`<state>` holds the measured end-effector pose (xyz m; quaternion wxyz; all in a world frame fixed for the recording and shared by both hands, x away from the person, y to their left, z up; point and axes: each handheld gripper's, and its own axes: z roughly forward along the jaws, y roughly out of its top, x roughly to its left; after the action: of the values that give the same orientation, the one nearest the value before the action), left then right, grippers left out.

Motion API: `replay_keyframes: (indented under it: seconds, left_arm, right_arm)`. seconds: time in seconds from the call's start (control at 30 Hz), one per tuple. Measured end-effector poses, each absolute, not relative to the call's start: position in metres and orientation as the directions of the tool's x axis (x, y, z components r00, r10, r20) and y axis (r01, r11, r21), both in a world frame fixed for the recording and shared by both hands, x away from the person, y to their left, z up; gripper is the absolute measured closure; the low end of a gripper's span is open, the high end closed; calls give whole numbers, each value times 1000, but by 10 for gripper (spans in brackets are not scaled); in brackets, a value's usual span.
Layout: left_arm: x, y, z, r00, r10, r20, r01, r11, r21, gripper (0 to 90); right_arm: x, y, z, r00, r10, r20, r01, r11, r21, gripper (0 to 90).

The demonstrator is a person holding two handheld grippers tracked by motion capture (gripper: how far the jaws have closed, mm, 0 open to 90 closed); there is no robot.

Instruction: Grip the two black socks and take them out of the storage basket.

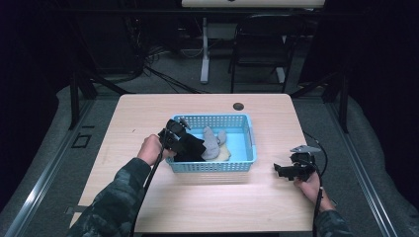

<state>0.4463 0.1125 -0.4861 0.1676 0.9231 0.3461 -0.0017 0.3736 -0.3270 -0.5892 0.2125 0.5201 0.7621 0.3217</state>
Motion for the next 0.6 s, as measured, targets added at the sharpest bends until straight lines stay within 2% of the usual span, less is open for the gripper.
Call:
replay_keyframes:
  seconds: [0.33,0.6]
  left_arm:
    - [449,118,-450,772,621,-134,621,-691,371,881]
    - [451,114,-417,787,609,-100,591,-695,410,881]
  right_arm:
    - [374,-327,-589,-369,929,11,656,252,712,0]
    - [374,-327,-589,-369,929,11,656,252,712,0]
